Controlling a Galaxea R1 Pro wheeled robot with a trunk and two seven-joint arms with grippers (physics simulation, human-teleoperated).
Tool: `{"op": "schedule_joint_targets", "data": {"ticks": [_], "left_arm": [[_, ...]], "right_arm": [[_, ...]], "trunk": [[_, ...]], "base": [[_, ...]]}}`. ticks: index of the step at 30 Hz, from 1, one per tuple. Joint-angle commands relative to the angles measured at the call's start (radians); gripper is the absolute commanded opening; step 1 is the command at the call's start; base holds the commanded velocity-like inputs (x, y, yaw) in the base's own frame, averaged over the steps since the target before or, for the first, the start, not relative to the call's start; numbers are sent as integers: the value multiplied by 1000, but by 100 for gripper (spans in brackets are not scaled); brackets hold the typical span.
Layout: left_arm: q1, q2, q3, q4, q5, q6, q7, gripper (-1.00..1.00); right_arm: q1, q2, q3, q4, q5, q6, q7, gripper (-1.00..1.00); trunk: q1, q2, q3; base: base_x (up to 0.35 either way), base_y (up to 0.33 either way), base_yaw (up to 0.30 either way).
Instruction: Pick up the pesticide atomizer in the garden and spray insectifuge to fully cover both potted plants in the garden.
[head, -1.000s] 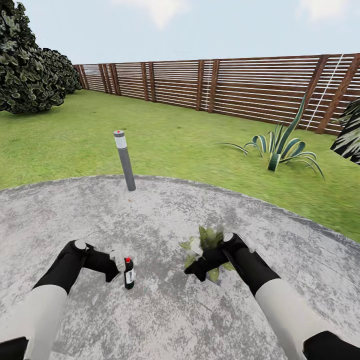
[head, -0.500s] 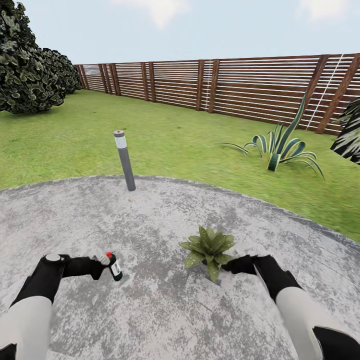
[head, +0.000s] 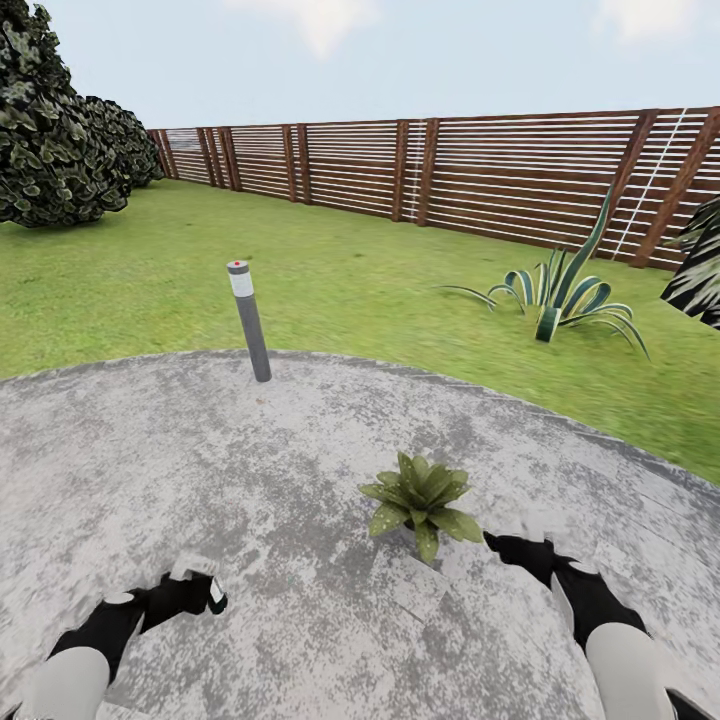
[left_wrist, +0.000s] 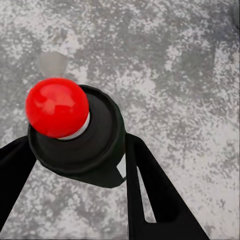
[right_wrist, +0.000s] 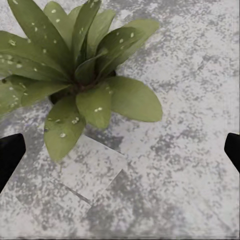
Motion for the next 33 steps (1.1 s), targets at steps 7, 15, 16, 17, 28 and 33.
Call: {"op": "schedule_joint_targets", "data": {"ticks": [7,15,16,17,28,33], "left_arm": [[71,0,57,67,-8,-51,130,-100],[116,-7,114,72,-7,-90,305,-100],[119,-12,115,75,-7,-99,333,-100],[122,-15,116,83,-7,-109,356,-100],[152,-25,121,133,-8,-163,403,-100],[156,-26,121,182,-8,-163,403,-100]], "right_arm": [[40,-9,-11,4,6,3,9,100],[98,-34,-12,34,5,-17,-28,100],[100,-34,-12,45,5,-18,-62,100],[102,-34,-11,66,5,-18,-109,100],[125,-22,-7,270,11,-39,-383,100],[125,-18,-6,335,12,-40,-383,100]], "trunk": [[0,0,-1],[0,0,-1],[0,0,-1],[0,0,-1],[0,0,-1],[0,0,-1]], "base": [[0,0,0],[0,0,0],[0,0,0],[0,0,0],[0,0,0],[0,0,0]]}}
